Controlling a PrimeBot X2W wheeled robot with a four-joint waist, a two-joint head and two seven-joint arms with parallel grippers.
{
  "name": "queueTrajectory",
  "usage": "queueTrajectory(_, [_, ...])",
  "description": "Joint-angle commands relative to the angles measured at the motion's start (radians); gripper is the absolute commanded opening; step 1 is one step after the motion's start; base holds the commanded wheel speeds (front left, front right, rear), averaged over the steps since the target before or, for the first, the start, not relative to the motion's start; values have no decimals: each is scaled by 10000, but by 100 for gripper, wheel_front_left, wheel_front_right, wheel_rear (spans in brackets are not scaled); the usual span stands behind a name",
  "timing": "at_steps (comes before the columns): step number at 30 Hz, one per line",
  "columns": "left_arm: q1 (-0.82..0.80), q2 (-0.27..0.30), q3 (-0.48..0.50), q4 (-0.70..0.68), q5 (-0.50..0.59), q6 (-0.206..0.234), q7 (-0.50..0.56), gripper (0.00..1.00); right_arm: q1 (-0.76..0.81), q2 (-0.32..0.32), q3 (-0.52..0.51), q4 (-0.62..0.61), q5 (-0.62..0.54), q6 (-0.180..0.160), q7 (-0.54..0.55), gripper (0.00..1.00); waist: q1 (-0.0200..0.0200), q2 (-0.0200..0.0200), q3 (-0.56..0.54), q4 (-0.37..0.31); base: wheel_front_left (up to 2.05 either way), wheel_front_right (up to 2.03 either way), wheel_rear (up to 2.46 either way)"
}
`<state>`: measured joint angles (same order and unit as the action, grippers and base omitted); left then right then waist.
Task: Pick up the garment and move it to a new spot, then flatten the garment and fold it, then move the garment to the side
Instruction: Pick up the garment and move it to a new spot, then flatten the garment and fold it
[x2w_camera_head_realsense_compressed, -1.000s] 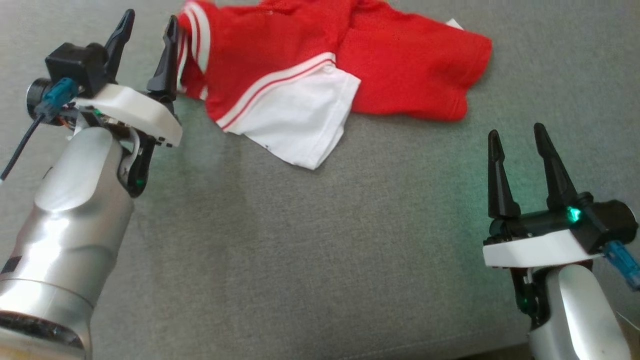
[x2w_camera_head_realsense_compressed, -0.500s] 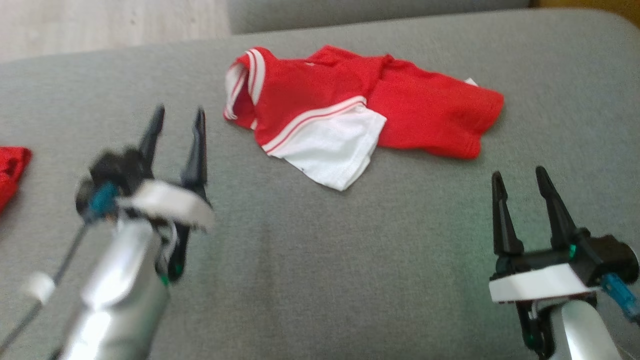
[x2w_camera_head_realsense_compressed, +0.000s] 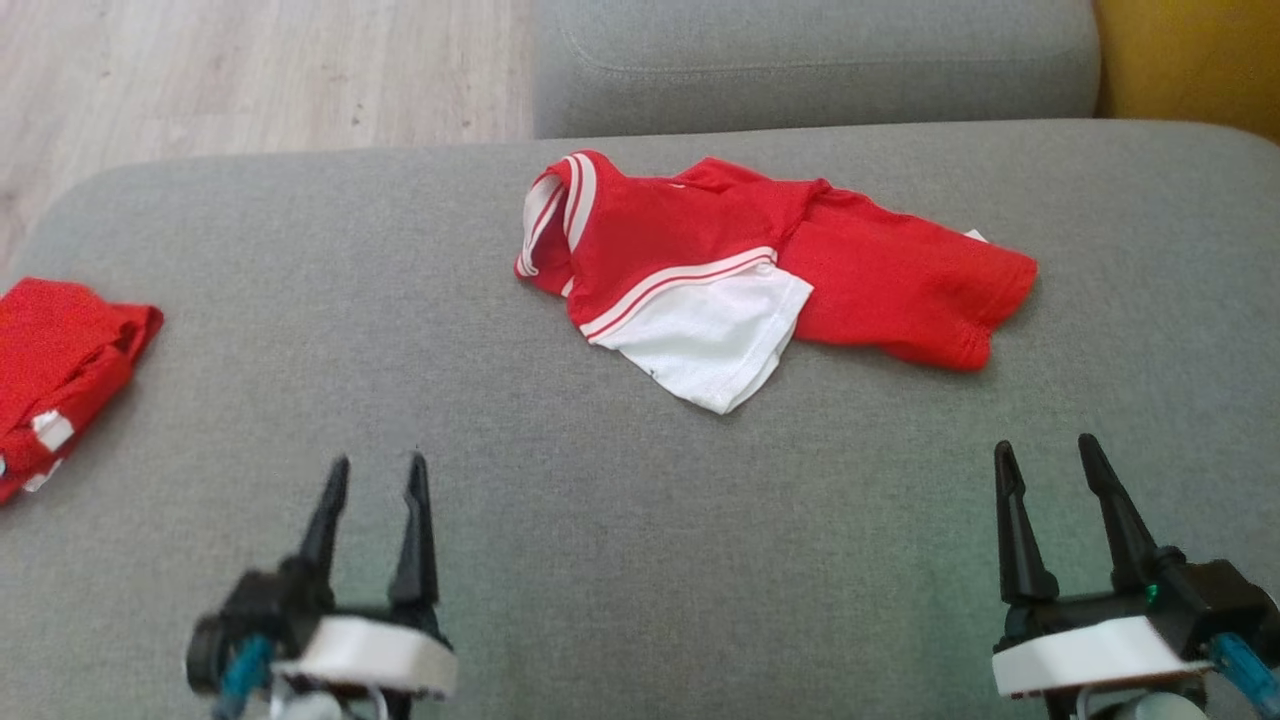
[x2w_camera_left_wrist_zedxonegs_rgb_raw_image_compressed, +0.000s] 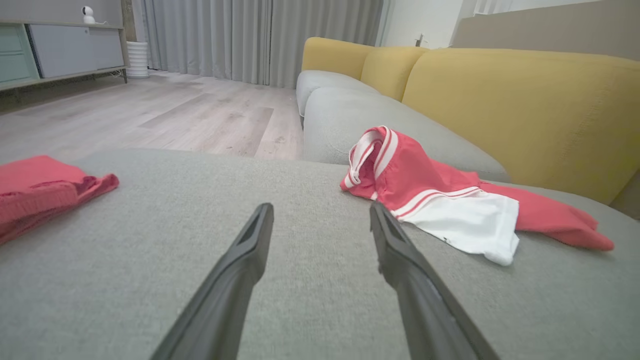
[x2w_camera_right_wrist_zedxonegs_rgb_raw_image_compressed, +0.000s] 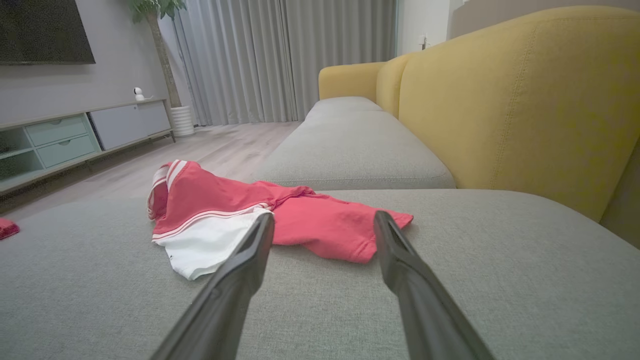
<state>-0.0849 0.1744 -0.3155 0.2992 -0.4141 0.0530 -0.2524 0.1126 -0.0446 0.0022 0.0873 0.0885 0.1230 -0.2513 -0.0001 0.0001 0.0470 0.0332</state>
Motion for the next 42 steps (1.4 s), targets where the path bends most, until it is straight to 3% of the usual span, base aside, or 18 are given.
queueTrajectory(1, [-111,-59,492,-466,117,63,-92,100,-207,-56,232,-362,109,77,-105,100,1,-1,-64,56,0,0,0])
queueTrajectory(8, [1043,-555,958,-883,426,-73,-93,100,-96,-56,272,-354,204,77,-105,100,1,-1,-274,84,0,0,0])
queueTrajectory(42, [1037,-1101,1520,-585,1016,-576,-93,100,-228,-56,187,-9,152,77,-105,100,1,-1,-61,121,0,0,0])
